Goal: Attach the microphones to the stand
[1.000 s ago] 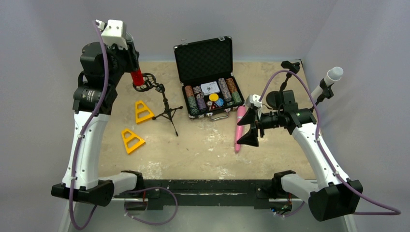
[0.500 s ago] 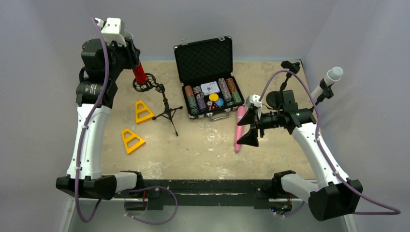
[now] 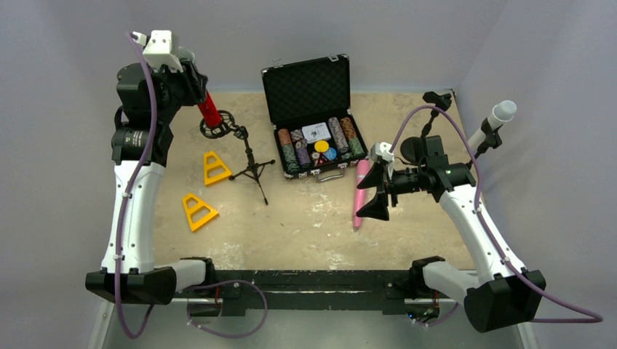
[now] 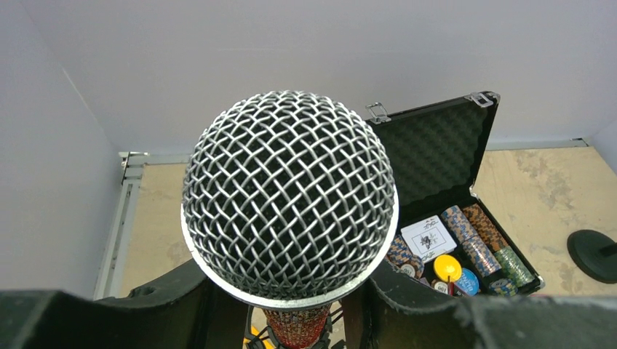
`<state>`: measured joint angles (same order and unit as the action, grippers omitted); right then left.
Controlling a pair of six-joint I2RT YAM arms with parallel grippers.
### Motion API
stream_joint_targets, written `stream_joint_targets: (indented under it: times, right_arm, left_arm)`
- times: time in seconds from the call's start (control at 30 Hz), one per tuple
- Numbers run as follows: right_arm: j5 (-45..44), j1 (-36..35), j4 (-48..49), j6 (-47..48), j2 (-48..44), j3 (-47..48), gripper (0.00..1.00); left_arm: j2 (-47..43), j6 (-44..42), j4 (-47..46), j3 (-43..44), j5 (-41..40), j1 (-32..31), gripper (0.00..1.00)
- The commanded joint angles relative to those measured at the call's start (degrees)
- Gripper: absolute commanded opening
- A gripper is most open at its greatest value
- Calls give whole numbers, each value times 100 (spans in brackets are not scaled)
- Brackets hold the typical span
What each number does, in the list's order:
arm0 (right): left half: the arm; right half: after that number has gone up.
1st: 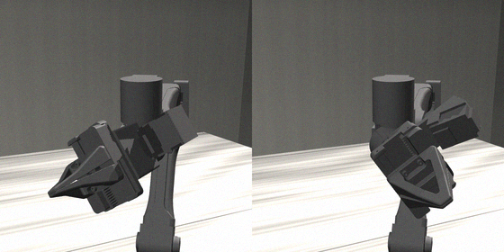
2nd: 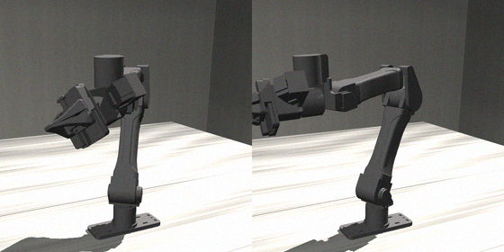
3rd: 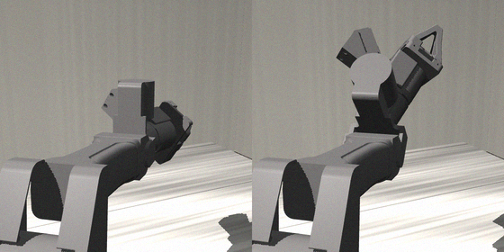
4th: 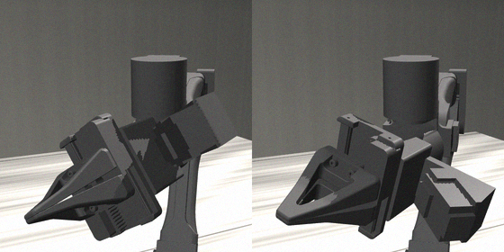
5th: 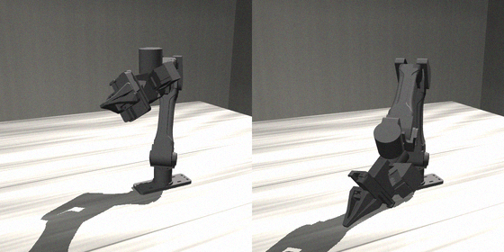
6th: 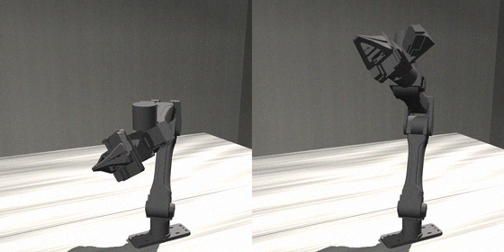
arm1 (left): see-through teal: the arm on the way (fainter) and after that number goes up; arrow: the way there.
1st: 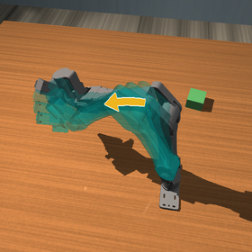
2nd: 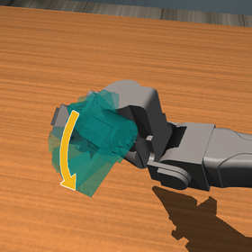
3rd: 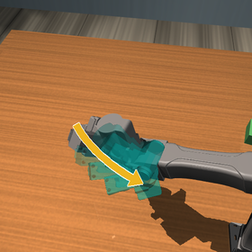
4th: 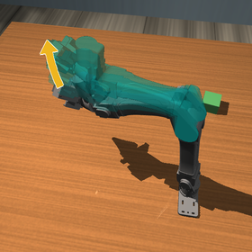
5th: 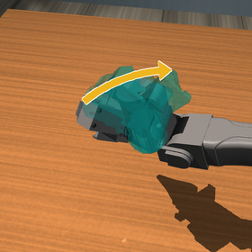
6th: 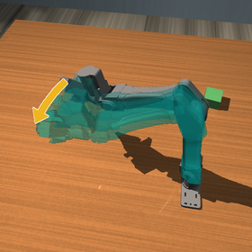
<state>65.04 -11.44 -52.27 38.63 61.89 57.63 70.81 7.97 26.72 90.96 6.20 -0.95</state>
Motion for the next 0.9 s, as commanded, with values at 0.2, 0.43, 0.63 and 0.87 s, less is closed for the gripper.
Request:
stream_joint_targets:
  times: [0.2,0.43,0.63,0.87]
  right_arm:
    - [49,18,52,46,25,-6,98]
    - [70,19,42,64,38,-6,99]
    - [79,27,35,94,42,-14,98]
    - [142,10,6,260,-4,-38,99]
  left_arm:
    - [425,881,579,322,1000,639,0]
    - [613,1001,904,443,1200,788,0]
    - [733,987,1147,534,1381,857,0]
    - [885,862,1290,466,1500,855,0]
